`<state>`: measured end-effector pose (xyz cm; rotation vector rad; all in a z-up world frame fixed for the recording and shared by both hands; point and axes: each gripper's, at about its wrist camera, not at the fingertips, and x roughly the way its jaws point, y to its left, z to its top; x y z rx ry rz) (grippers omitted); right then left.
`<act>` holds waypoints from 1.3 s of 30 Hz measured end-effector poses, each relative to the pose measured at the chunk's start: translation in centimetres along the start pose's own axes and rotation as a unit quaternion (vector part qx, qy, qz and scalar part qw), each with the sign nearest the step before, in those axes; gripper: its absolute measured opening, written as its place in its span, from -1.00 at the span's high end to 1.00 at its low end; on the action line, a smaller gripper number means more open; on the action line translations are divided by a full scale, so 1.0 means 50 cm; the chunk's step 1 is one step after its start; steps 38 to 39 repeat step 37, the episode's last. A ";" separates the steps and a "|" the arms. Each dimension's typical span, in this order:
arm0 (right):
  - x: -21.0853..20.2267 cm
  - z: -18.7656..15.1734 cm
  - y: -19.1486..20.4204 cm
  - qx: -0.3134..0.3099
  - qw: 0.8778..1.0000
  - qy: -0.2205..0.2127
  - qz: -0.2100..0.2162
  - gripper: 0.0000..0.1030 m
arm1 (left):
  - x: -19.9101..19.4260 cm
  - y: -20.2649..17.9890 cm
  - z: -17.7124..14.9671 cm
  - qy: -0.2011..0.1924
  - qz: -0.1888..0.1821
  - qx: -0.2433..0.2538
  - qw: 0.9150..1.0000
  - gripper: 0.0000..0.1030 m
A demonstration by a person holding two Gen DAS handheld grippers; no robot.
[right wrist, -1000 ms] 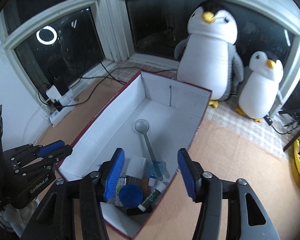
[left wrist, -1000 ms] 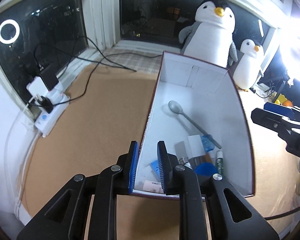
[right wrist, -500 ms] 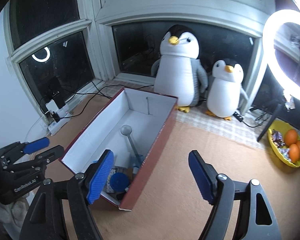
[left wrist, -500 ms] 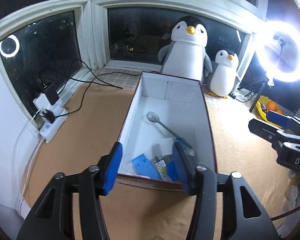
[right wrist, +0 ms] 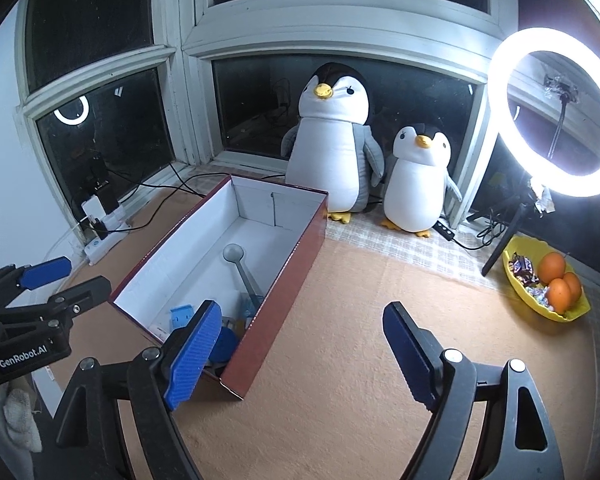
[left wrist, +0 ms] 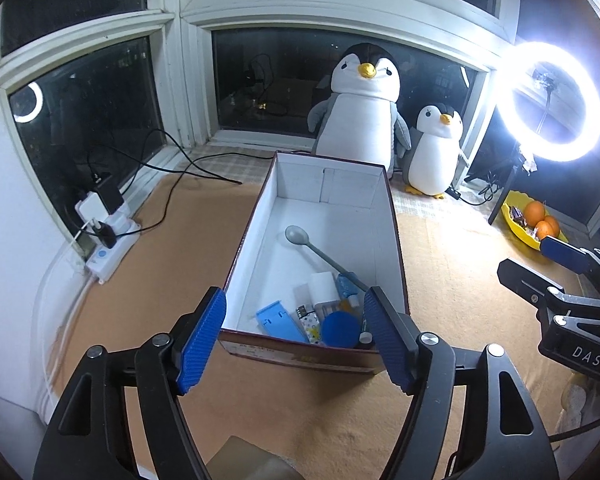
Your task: Organize rigid objects
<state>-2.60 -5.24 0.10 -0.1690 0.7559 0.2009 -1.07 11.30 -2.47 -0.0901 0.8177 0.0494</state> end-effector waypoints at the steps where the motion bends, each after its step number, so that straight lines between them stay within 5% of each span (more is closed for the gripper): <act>1: -0.003 -0.001 -0.001 0.001 1.000 0.000 -0.002 -0.55 | -0.002 0.000 0.000 -0.002 0.001 0.001 1.000 -0.39; 39: 0.010 -0.011 -0.026 0.010 1.000 0.009 -0.008 -0.57 | -0.010 -0.001 0.004 -0.015 0.010 0.009 1.000 -0.51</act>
